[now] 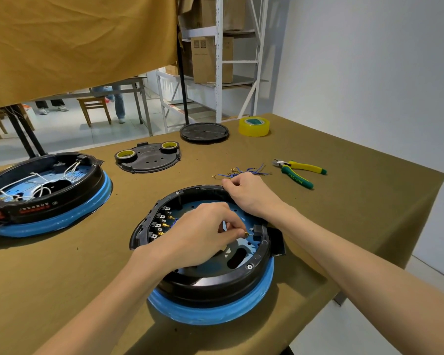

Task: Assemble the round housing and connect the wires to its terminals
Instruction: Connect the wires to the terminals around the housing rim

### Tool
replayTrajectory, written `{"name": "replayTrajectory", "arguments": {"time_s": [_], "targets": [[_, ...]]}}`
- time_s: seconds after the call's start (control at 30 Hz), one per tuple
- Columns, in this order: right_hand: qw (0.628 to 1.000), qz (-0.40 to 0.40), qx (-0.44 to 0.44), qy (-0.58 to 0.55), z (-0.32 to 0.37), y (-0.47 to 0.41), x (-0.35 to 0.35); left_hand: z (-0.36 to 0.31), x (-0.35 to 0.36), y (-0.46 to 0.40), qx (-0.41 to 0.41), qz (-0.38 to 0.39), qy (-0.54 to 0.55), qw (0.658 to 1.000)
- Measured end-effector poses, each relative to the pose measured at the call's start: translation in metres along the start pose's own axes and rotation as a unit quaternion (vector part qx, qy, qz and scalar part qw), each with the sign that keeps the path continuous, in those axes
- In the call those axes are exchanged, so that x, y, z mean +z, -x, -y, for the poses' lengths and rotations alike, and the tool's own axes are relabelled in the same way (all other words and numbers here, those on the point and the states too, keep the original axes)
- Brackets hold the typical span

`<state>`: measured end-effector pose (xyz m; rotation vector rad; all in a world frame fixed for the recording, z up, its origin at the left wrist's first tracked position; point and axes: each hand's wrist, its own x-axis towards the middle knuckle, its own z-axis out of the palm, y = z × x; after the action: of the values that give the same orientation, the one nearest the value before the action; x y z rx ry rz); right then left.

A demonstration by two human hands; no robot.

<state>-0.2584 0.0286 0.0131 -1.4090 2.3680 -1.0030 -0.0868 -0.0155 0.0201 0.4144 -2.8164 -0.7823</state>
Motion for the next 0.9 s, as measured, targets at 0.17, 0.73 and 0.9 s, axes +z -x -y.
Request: {"name": "replayTrajectory", "arguments": {"time_s": [0.17, 0.73, 0.9], "targets": [[1.0, -0.004, 0.002, -0.002, 0.0003, 0.0004, 0.0002, 0.0001, -0.0012, 0.0002, 0.002, 0.002, 0.002, 1.0], [1.0, 0.001, 0.008, -0.001, 0.0044, 0.0036, 0.0005, -0.0003, 0.0039, -0.0029, -0.008, -0.015, -0.013, 1.0], [1.0, -0.001, 0.007, -0.003, 0.005, 0.0029, 0.0021, -0.0023, 0.0029, -0.0058, 0.001, -0.013, -0.019, 1.0]]}}
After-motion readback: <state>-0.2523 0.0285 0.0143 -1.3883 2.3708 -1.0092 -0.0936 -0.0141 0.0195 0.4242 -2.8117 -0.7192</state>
